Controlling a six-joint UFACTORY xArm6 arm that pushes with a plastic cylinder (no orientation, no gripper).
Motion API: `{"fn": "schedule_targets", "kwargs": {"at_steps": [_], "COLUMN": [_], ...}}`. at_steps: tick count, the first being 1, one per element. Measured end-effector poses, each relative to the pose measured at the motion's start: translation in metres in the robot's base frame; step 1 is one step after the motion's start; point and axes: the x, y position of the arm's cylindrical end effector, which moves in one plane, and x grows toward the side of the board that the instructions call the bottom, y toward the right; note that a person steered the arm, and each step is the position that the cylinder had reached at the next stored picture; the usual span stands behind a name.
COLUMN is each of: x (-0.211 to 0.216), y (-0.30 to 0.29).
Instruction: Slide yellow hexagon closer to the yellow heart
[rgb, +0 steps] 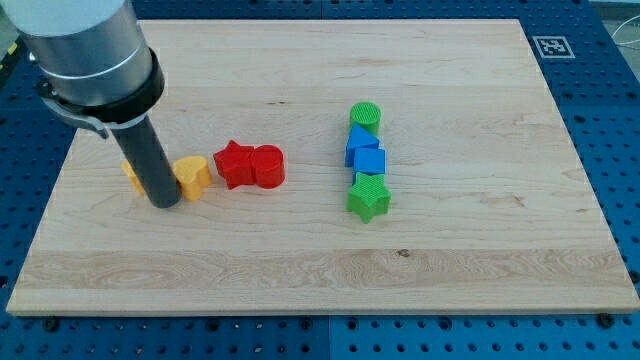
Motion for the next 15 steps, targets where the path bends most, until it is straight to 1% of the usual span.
{"fn": "schedule_targets", "kwargs": {"at_steps": [2, 5, 6, 8, 9, 11, 13, 15], "x": [0.003, 0.041, 0.044, 0.032, 0.015, -0.033, -0.036, -0.029], "y": [0.001, 0.001, -0.009, -0.047, -0.063, -0.068, -0.062, -0.057]}}
